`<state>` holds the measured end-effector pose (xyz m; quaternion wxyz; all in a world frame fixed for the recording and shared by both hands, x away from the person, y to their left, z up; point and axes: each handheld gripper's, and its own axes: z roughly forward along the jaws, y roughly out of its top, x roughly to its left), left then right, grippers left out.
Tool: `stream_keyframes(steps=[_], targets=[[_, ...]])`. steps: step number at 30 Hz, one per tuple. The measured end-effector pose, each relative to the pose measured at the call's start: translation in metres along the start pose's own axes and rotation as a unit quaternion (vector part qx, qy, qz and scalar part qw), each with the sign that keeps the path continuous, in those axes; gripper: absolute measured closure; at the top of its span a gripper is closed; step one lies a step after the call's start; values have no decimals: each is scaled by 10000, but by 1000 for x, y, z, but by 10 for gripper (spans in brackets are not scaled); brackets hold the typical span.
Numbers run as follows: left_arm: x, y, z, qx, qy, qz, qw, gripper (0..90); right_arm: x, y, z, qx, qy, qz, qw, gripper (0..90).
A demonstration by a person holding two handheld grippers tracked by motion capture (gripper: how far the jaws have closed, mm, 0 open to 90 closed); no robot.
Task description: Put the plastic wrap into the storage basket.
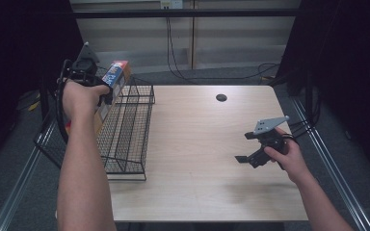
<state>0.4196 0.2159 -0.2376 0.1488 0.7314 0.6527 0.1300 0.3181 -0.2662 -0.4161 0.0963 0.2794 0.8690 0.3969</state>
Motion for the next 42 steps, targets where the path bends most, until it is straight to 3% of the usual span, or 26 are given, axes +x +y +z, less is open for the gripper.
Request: stream_keyframes(steps=[10,12,17,23,29,31,42], targets=[[12,-7,-1,-7,196,-276,9994,437,-1,-1,-1,6,10,25,10000,15],[17,-9,-1,-25,117,-418,9991,437,-2,-2,0,10,-5,30,10000,15],[24,-15,0,-85,175,-660,9976,436,-2,-3,-2,-4,-3,41,10000,15],[31,-21,1,-103,289,-817,9962,436,-3,-3,-4,-61,-34,52,10000,15],[35,-23,3,-72,293,-865,9958,435,-3,-3,-3,-55,-35,34,10000,15],[36,-23,4,-27,349,-793,9962,436,-3,-2,-4,-69,-22,53,10000,15],[42,-28,12,-7,393,-919,9950,435,-3,-3,-4,-54,-36,25,10000,15]])
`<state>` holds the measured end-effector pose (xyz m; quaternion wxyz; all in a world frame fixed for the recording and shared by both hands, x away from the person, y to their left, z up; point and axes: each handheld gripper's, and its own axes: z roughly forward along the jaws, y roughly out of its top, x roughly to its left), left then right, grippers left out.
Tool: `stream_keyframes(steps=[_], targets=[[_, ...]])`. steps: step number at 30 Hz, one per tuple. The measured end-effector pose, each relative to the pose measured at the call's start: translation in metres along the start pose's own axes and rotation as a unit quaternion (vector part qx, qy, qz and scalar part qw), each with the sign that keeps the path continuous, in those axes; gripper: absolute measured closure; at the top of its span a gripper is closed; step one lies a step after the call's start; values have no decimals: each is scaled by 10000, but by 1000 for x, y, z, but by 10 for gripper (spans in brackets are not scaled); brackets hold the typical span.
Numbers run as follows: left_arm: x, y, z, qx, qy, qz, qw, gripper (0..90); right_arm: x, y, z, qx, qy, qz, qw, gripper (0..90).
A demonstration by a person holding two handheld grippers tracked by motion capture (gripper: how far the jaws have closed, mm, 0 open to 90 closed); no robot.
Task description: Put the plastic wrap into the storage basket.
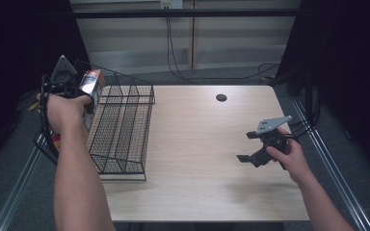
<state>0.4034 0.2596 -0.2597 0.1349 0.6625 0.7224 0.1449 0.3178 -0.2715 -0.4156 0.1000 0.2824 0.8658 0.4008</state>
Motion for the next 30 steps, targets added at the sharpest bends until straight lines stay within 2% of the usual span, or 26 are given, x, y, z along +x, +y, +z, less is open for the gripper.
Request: stream_keyframes(steps=[9,11,20,22,24,27,30], targets=[[4,-3,7,20,34,-50,10000,433,1,0,1,18,34,7,10000,15],[4,-3,10,53,98,27,9999,433,1,0,1,23,43,5,10000,15],[3,-8,20,112,80,-99,9999,432,0,-1,2,47,20,-8,10000,15],[4,-8,21,160,80,-33,9998,431,0,-1,1,50,22,-13,10000,15],[3,-8,22,141,71,-74,9998,430,1,0,1,35,13,13,10000,15],[2,-8,24,221,73,33,9997,430,0,0,1,24,23,14,10000,15],[1,-9,26,248,40,15,9997,429,0,0,1,22,30,15,10000,15]])
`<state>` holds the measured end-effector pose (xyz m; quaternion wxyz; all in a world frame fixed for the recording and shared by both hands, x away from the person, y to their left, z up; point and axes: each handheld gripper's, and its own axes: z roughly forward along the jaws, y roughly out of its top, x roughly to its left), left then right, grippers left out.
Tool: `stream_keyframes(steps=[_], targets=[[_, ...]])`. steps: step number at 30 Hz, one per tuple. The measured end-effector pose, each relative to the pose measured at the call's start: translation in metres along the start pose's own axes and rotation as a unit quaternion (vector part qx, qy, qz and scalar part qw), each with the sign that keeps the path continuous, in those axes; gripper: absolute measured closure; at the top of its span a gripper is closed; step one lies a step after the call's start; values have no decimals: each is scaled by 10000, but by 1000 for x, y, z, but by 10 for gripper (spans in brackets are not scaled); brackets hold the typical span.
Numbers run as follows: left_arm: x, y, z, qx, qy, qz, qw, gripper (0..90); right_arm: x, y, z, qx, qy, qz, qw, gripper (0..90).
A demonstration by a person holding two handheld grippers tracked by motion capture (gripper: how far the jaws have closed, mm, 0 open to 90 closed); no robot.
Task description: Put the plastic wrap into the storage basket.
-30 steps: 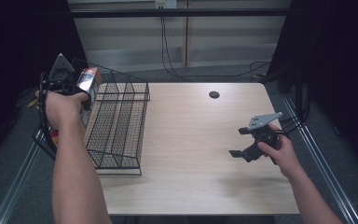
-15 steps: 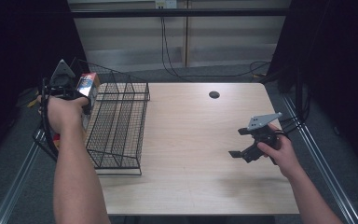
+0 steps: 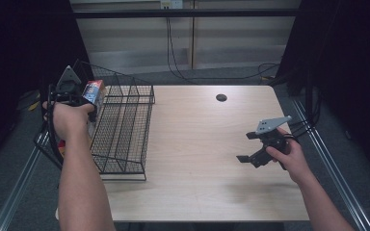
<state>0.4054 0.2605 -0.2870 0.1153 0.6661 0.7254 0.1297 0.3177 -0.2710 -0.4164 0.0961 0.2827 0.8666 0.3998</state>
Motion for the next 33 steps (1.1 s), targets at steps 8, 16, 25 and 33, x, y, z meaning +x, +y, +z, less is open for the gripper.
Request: stream_keyframes(steps=[8,16,25,33], targets=[[-2,0,1,69,6,52,10000,426,0,0,0,-16,12,2,10000,15],[-1,1,1,161,29,121,9998,420,0,1,0,-2,12,-2,10000,15],[2,1,-4,-53,-79,40,9999,394,0,1,1,7,-14,-17,10000,15],[-5,4,-16,-285,-48,41,9996,310,1,0,0,16,-26,-22,10000,15]])
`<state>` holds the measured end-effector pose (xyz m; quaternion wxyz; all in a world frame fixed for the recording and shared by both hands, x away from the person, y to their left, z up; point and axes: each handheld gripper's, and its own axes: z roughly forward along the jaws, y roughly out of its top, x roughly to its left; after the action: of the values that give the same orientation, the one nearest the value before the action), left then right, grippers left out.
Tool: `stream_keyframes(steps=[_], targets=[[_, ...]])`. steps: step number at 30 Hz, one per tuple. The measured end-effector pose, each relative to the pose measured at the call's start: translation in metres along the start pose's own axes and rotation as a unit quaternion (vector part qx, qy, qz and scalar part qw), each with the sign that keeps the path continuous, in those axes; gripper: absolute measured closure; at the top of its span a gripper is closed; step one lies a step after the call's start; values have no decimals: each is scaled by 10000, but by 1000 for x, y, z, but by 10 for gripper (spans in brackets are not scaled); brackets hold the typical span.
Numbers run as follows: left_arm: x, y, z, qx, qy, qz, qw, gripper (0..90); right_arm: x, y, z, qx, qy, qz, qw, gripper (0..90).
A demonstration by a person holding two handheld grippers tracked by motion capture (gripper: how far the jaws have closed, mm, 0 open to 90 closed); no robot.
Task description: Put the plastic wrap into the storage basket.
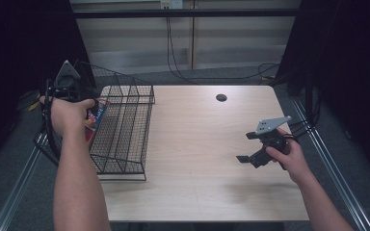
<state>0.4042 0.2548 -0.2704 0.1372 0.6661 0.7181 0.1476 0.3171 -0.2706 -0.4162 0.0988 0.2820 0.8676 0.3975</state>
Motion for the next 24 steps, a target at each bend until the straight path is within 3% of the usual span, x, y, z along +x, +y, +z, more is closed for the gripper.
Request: stream_keyframes(steps=[3,10,24], targets=[[-7,2,0,-20,-177,43,9998,267,0,-1,-2,-1,19,43,10000,15],[-27,7,1,-343,-348,147,9987,136,0,-2,-4,-46,17,58,10000,15],[-61,6,9,-449,-856,456,9943,94,-1,-3,-5,-62,-32,58,10000,15]])
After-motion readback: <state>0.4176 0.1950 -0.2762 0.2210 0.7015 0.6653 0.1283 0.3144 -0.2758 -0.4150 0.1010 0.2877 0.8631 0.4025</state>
